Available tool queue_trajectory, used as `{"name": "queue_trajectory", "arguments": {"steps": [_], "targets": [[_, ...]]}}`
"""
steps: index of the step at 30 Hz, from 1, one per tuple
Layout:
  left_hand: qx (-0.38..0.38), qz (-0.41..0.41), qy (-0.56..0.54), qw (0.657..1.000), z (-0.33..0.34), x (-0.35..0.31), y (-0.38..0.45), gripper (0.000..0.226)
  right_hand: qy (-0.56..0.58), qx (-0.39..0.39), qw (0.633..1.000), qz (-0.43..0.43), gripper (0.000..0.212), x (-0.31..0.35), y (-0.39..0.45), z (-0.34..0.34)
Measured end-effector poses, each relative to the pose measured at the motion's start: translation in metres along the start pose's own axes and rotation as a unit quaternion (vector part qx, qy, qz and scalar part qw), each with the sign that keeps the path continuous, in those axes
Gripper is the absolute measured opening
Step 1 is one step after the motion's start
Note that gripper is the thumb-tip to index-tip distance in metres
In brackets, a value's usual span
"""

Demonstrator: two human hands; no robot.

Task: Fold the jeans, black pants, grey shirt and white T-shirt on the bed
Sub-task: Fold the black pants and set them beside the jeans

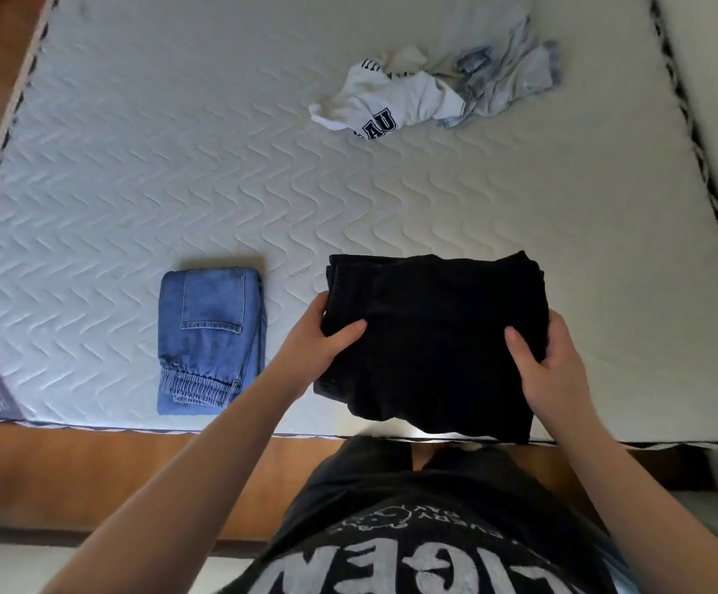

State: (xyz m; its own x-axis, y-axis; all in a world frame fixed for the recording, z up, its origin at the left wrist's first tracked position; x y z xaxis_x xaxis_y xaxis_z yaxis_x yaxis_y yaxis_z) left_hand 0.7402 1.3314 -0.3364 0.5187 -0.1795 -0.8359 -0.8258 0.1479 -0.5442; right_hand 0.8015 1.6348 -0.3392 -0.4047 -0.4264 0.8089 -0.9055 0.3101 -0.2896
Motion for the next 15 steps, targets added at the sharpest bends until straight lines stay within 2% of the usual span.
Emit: {"name": "queue_trajectory", "arguments": {"steps": [4,6,9,11,15], "targets": [[-0.036,0.033,-0.022,0.999,-0.006,-0.006,-0.033,0.047,0.003,0.001,1.000,-0.013,0.031,0.011,-0.026,-0.001],[-0.049,0.041,-0.043,0.997,-0.010,-0.002,-0.052,0.048,-0.010,0.011,0.999,-0.030,0.036,0.013,-0.036,0.001],[-0.080,0.042,-0.071,0.993,-0.015,0.014,-0.085,0.048,-0.035,0.042,0.997,-0.060,0.045,0.019,-0.048,0.006],[-0.100,0.039,-0.087,0.990,-0.019,0.026,-0.110,0.041,-0.047,0.060,0.994,-0.080,0.045,0.024,-0.057,0.010],[-0.128,0.015,-0.143,0.981,-0.036,0.052,-0.152,0.042,-0.066,0.100,0.987,-0.109,0.044,0.038,-0.080,0.030]]}}
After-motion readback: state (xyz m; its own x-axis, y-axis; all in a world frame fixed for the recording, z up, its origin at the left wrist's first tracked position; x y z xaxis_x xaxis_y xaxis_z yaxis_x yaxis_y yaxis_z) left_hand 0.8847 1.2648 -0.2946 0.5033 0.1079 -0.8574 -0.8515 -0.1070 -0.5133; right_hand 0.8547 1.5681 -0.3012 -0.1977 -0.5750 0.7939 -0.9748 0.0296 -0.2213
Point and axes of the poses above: each hand's wrist, its own y-axis towards the middle knuckle, its own z-axis out of the palm, x = y × z, the point moved 5 cm from there along y, towards the middle knuckle, and after that the axes turned 8 degrees about -y, right-handed, at the moved point
